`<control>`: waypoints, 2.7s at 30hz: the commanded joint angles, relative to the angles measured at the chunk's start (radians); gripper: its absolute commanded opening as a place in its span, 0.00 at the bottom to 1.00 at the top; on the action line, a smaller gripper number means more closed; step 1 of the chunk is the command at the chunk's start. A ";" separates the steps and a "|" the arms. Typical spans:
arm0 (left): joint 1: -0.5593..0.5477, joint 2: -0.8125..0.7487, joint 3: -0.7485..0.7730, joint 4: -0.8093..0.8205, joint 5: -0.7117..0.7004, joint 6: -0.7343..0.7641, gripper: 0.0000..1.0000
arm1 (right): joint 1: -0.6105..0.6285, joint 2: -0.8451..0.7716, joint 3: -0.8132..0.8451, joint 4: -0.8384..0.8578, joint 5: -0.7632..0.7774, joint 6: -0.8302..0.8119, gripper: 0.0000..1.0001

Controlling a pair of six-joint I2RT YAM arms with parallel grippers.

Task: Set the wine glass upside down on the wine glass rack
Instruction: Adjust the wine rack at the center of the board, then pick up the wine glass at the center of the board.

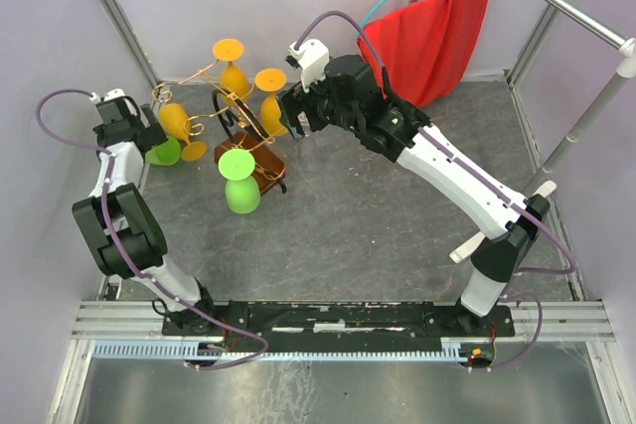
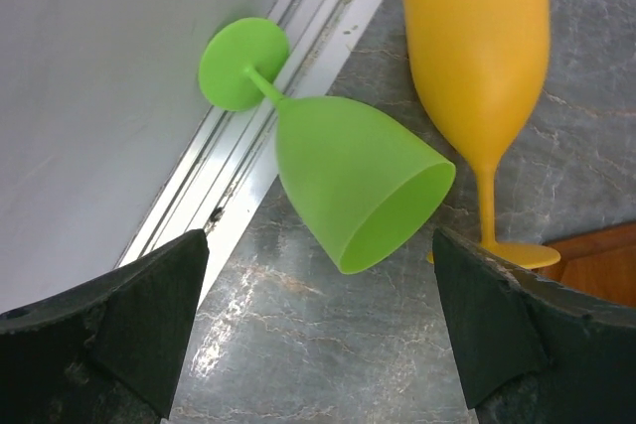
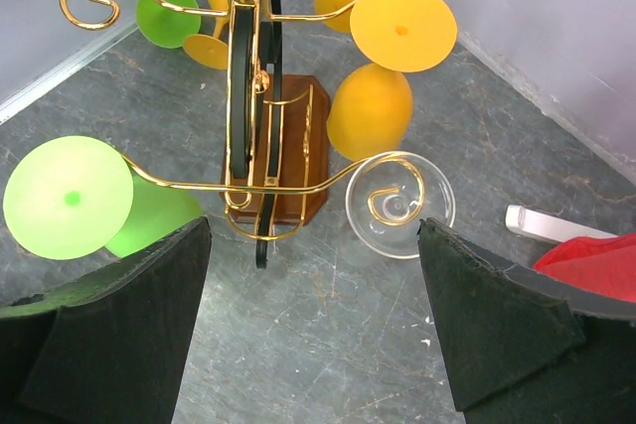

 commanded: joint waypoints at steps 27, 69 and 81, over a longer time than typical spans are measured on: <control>-0.071 0.126 -0.028 0.103 -0.184 0.133 0.38 | -0.022 0.018 0.018 0.028 0.020 -0.049 0.93; -0.072 -0.620 -0.203 -0.302 -0.197 -0.010 0.03 | -0.023 -0.039 -0.009 -0.003 0.008 -0.077 0.93; -0.077 -0.735 0.032 -0.446 -0.162 -0.037 0.03 | -0.023 -0.073 -0.023 -0.014 -0.009 -0.070 0.93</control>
